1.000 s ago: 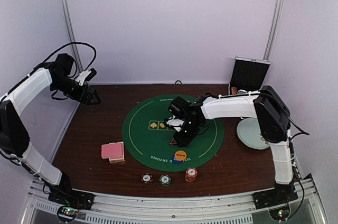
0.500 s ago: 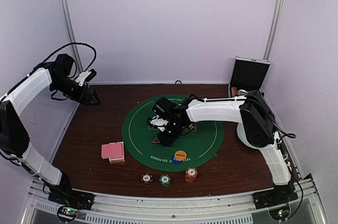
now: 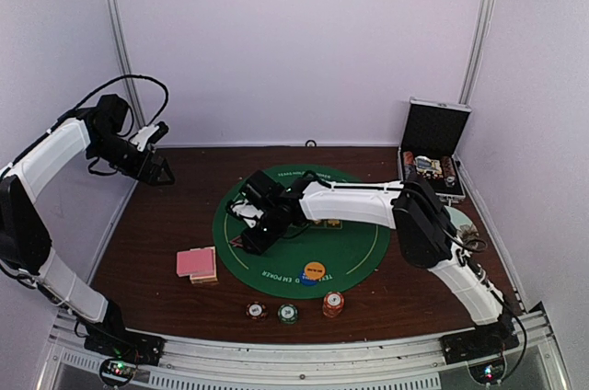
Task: Distribute texas hold em gaming equipment
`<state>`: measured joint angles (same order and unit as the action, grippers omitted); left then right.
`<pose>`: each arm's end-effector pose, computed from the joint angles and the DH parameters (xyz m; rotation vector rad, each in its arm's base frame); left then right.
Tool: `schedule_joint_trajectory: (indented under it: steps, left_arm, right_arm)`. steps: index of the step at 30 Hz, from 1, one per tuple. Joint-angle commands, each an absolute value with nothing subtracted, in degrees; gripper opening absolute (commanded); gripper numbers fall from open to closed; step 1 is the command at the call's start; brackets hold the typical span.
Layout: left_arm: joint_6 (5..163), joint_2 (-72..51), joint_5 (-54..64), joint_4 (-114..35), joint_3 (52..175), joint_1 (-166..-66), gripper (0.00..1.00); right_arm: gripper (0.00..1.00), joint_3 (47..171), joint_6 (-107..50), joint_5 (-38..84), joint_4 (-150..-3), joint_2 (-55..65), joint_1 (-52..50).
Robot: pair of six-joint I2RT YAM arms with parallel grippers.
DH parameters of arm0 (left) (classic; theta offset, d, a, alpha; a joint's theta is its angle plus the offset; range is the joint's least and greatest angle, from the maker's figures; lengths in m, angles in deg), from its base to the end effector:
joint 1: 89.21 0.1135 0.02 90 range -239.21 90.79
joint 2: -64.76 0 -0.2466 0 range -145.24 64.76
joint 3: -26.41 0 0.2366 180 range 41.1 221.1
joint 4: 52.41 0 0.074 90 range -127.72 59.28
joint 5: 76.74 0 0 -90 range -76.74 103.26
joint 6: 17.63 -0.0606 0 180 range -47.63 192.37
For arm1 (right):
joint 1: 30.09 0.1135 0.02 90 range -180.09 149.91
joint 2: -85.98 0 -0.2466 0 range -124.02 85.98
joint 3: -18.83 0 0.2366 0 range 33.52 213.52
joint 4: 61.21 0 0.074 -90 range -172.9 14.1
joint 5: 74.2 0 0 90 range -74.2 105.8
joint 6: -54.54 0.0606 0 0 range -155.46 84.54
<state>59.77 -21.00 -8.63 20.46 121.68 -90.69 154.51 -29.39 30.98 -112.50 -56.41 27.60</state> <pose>0.2928 -0.0302 0.2821 0.4386 2.5763 -0.4426 0.2648 0.4484 0.1240 -1.2754 2.3988 0.7183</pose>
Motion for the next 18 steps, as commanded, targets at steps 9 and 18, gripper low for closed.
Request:
schedule_joint_trajectory:
  steps: [9, 18]
  left_arm:
    - [58.6, -19.7, -9.9, 20.7, 122.4, -90.3, 0.98]
    - [58.7, -19.8, -10.5, 21.3, 123.2, -90.3, 0.98]
  right_arm:
    - [0.61, 158.8, -25.9, 25.9, -112.8, -55.5, 27.8]
    - [0.91, 139.4, -19.5, 14.1, -114.7, -36.9, 26.7]
